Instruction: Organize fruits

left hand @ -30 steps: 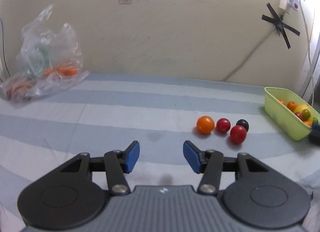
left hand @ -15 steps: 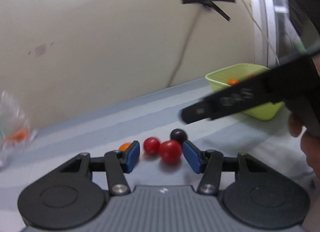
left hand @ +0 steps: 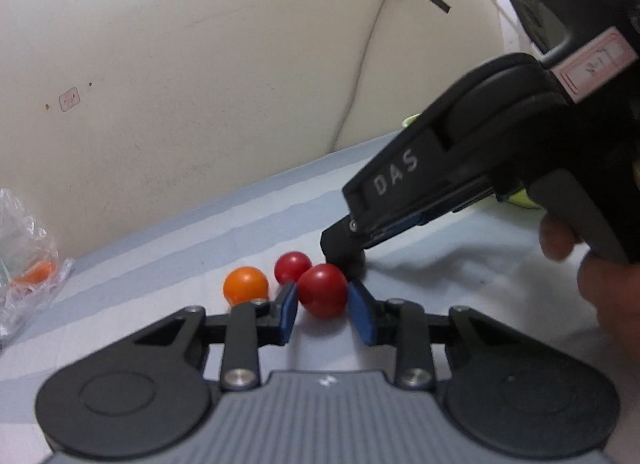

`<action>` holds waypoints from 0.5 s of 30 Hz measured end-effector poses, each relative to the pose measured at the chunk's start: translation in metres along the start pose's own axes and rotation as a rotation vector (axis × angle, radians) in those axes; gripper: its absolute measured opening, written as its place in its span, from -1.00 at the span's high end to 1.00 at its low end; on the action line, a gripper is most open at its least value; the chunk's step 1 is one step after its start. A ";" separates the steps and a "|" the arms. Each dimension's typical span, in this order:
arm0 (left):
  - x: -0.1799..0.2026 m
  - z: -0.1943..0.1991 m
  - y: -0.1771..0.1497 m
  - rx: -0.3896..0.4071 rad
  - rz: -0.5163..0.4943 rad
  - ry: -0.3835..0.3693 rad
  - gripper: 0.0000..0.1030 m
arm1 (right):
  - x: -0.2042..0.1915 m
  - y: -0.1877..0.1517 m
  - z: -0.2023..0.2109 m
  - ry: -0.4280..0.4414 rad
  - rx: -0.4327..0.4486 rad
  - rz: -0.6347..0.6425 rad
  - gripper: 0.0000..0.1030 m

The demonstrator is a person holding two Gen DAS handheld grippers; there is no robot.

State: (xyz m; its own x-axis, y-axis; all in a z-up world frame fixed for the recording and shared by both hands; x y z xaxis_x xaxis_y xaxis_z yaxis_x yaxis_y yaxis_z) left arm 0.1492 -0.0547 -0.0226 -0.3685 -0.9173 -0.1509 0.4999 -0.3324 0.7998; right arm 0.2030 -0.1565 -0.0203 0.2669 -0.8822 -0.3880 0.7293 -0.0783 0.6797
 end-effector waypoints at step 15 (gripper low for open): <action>-0.031 0.078 -0.067 -0.033 0.133 0.031 0.45 | -0.021 -0.013 0.010 -0.089 0.009 0.164 0.48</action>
State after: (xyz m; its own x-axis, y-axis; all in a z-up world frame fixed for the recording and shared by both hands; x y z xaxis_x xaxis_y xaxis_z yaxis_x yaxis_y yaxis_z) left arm 0.0667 0.0130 -0.0260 -0.2734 -0.9598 -0.0628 0.5687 -0.2140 0.7942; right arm 0.1817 -0.1415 -0.0154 0.3247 -0.9210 -0.2152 0.6745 0.0660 0.7353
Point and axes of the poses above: each gripper's, at about its wrist camera, not at the fingertips, and z roughly against the way its jaws point, x to its right, y to its top, the point moved 4 cm from there along -z, roughly the way its jaws point, and after that the axes turned 3 degrees about z, right-handed, at the moved point
